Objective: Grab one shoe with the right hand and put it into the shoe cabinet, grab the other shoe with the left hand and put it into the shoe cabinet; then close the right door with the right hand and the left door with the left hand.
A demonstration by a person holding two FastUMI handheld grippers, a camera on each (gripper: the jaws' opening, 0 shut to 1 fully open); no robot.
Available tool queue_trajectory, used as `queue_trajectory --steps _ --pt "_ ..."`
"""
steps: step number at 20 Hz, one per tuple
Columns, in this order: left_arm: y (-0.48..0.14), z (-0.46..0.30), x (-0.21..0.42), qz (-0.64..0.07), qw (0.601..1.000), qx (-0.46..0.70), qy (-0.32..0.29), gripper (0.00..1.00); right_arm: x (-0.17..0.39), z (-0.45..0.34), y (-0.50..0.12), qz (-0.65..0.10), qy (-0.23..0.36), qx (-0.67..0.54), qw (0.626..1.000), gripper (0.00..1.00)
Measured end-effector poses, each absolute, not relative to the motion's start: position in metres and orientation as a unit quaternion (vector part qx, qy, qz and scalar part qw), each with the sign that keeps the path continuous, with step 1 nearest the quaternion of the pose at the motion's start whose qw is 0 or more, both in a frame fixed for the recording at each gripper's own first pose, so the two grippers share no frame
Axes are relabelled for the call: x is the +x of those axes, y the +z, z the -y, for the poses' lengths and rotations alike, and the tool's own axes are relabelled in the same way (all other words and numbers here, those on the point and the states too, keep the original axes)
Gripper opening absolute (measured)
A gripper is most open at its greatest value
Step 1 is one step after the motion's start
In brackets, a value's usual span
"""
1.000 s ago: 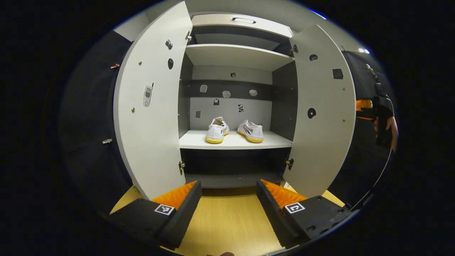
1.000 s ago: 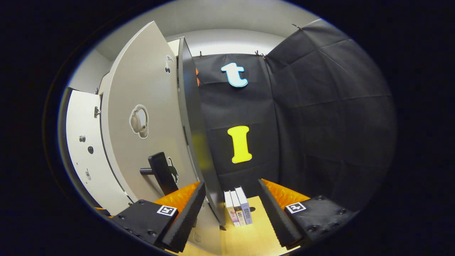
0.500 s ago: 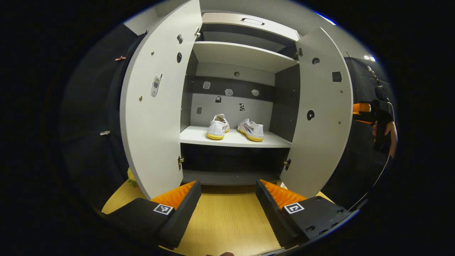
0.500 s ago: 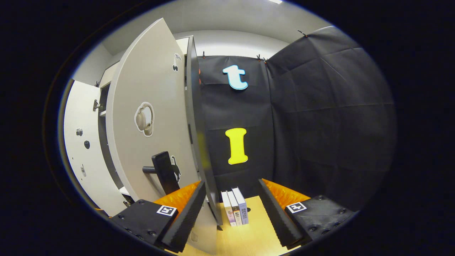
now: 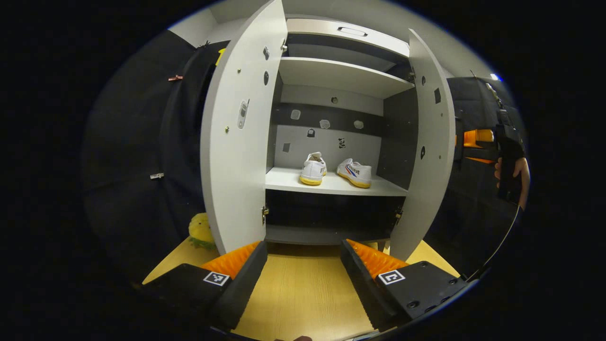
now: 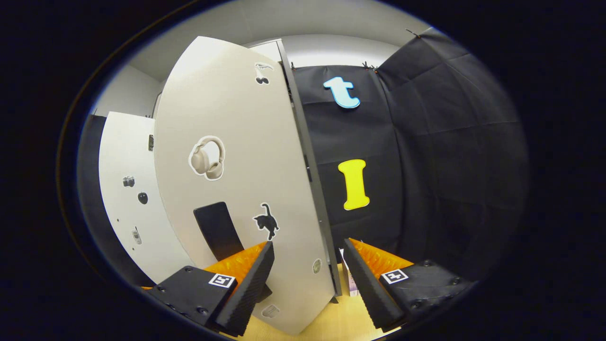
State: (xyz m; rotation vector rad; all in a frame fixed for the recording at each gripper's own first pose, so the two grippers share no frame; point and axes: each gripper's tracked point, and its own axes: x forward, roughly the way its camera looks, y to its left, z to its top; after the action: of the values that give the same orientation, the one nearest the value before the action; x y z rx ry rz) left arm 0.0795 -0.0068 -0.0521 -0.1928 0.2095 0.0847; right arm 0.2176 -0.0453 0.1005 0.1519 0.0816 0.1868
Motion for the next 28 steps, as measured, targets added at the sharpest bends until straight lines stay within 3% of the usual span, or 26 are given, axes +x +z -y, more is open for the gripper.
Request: queue_trajectory --steps 7,10,18,28 --pt "-0.050 -0.032 0.052 -0.096 0.987 -0.091 0.094 0.98 0.231 -0.042 0.094 -0.047 0.158 0.076 0.983 0.98" --pt "-0.052 -0.054 0.036 -0.096 0.982 -0.106 0.120 0.97 0.219 -0.048 0.093 -0.032 0.160 0.062 0.985 0.97" --pt "-0.038 -0.161 0.016 -0.083 0.972 -0.117 0.187 0.98 0.186 -0.048 0.045 -0.076 0.142 0.055 0.985 0.98" --pt "0.040 -0.239 0.083 -0.030 0.989 -0.119 0.089 0.94 0.133 -0.075 0.001 -0.113 0.120 0.024 0.986 0.98"
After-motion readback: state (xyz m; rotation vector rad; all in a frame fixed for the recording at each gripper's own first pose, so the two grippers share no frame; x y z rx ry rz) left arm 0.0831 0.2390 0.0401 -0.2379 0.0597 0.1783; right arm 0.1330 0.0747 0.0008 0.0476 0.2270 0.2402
